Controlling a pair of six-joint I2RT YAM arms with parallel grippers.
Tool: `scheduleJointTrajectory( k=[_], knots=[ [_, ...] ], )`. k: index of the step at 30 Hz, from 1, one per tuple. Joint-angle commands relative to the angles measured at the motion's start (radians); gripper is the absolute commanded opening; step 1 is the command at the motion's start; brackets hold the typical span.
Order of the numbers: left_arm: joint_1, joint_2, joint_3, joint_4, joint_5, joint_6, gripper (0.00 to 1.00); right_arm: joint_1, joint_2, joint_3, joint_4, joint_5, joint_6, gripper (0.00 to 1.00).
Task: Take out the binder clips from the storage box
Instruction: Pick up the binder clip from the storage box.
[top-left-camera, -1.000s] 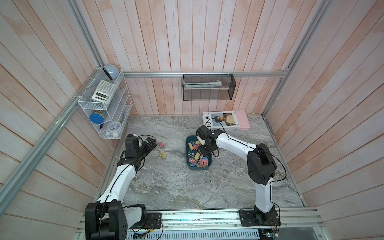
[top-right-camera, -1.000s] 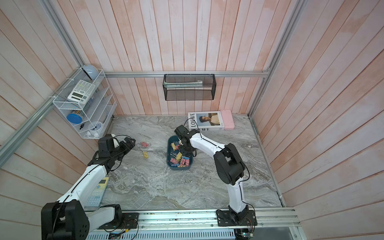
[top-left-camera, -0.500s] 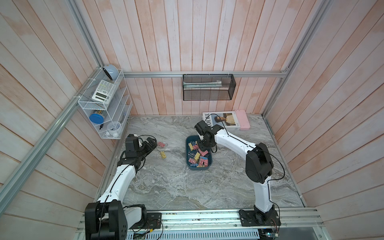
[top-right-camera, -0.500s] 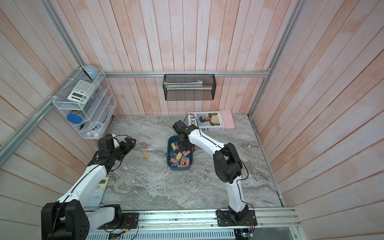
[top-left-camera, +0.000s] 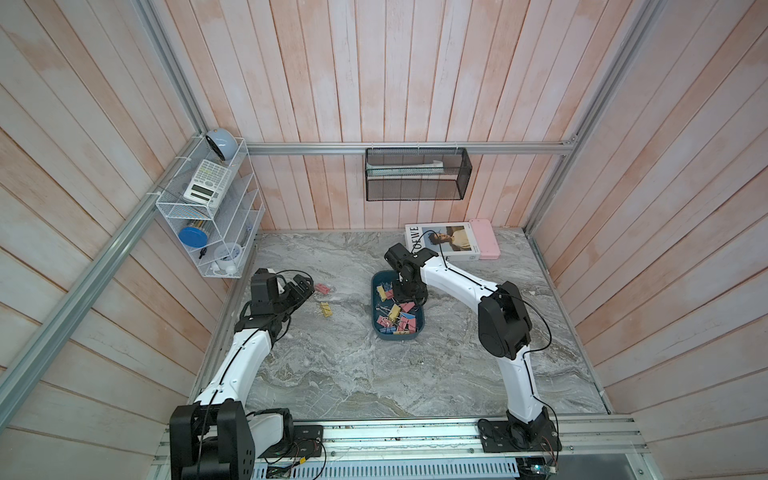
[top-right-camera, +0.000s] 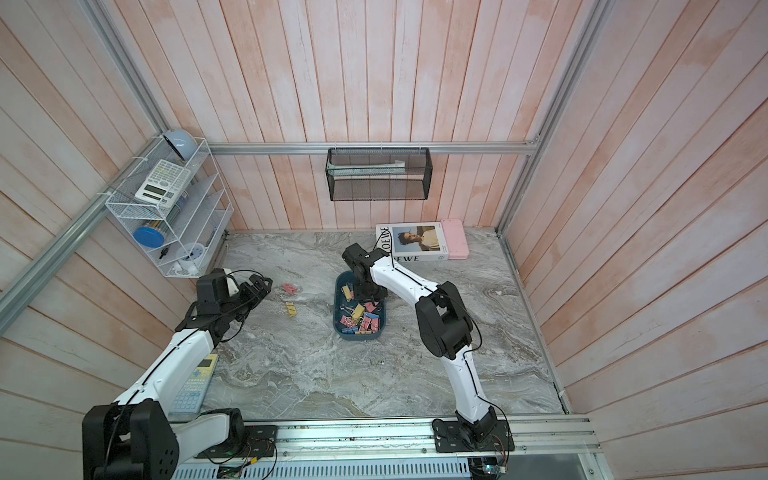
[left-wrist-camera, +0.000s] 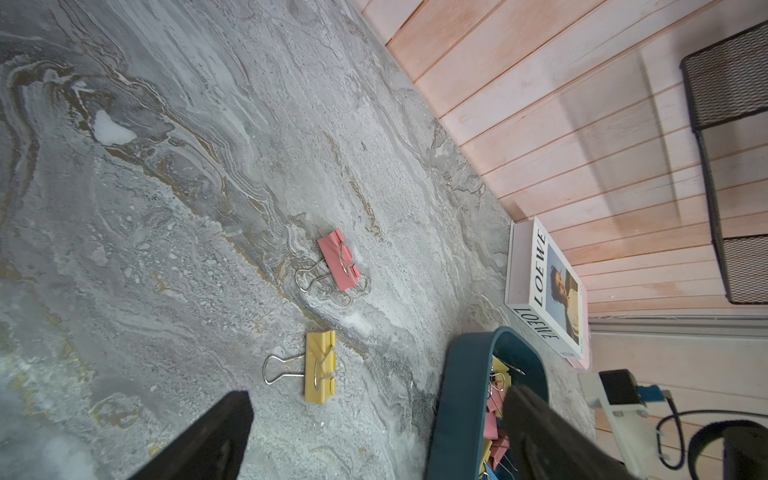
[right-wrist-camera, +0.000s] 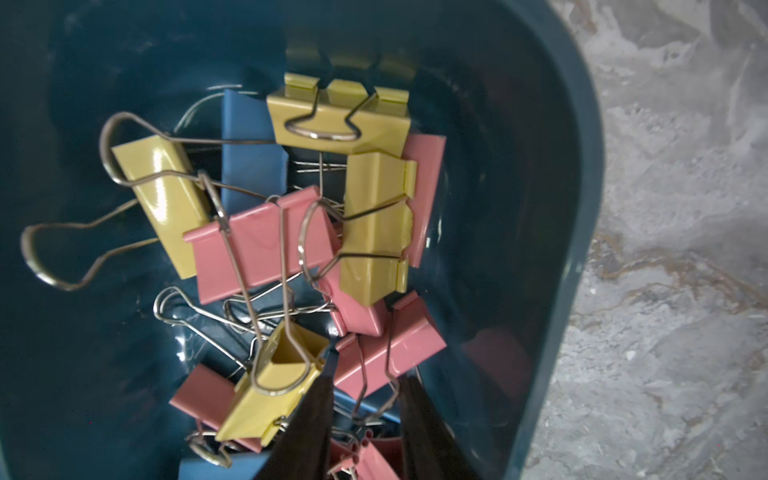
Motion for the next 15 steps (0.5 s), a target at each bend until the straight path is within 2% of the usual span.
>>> scheduleJointTrajectory(
  k=[1, 4, 10, 15],
  knots=[
    [0.003, -0.01, -0.007, -0.003, 0.013, 0.012, 1.0, -0.003, -0.001, -0.001, -0.027, -0.019, 0.065, 0.29],
    [0.003, -0.009, -0.008, -0.003, 0.014, 0.014, 1.0, -0.007, -0.024, -0.031, -0.008, -0.012, 0.083, 0.21],
    [0.003, -0.009, -0.004, -0.005, 0.016, 0.012, 1.0, -0.014, -0.08, -0.072, 0.03, -0.03, 0.102, 0.0],
    [0.003, -0.001, 0.007, -0.021, 0.003, -0.001, 1.0, -0.014, -0.155, -0.107, 0.064, -0.034, 0.116, 0.0]
  ],
)
